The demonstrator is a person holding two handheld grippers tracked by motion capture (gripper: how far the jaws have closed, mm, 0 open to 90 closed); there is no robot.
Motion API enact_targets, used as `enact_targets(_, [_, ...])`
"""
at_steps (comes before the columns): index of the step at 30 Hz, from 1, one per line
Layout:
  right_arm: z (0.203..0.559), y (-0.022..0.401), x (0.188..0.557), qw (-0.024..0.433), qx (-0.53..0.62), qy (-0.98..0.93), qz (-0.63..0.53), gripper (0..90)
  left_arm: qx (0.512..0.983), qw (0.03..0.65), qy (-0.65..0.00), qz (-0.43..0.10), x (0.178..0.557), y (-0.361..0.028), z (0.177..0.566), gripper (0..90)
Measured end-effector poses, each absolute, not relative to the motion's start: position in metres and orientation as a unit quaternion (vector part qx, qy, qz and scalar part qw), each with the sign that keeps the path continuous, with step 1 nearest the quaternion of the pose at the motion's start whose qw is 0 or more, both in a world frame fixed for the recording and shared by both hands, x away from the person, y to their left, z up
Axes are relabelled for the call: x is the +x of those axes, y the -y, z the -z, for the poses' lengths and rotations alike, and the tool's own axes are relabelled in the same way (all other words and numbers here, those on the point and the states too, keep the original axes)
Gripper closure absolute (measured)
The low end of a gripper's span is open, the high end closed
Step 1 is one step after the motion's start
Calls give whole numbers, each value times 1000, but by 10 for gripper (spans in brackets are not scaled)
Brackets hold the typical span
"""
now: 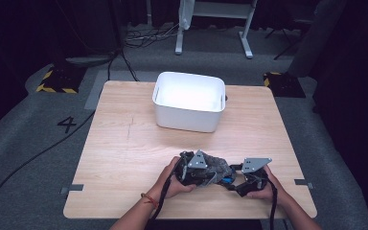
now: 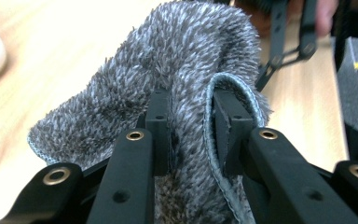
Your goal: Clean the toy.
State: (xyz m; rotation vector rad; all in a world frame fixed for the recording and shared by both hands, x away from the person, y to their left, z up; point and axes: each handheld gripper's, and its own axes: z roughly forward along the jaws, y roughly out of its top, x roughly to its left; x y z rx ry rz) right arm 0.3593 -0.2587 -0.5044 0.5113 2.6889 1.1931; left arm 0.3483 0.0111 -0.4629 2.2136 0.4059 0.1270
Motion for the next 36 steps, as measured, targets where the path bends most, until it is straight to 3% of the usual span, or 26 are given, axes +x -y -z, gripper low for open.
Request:
enact_targets(7, [504, 259, 359, 78, 171, -898, -398, 218, 897, 409, -161, -51, 347, -31, 467, 712])
enact_targets(14, [504, 259, 359, 78, 171, -898, -398, 218, 899, 380, -208, -64, 344, -78, 480, 711])
enact_targets(21, [504, 258, 360, 77, 170, -898, -399, 218, 882, 400, -239, -66, 339, -110, 483, 710])
enact_targets(25, [504, 258, 360, 77, 169, -898, -399, 218, 873, 434, -217, -59, 342, -96, 469, 709])
enact_targets(29, [504, 258, 360, 77, 169, -898, -399, 218, 875, 452, -165, -53, 343, -57, 451, 707])
enact_targets(36, [504, 263, 358, 80, 176, -898, -397, 213, 888, 443, -116, -37, 344, 7, 453, 697])
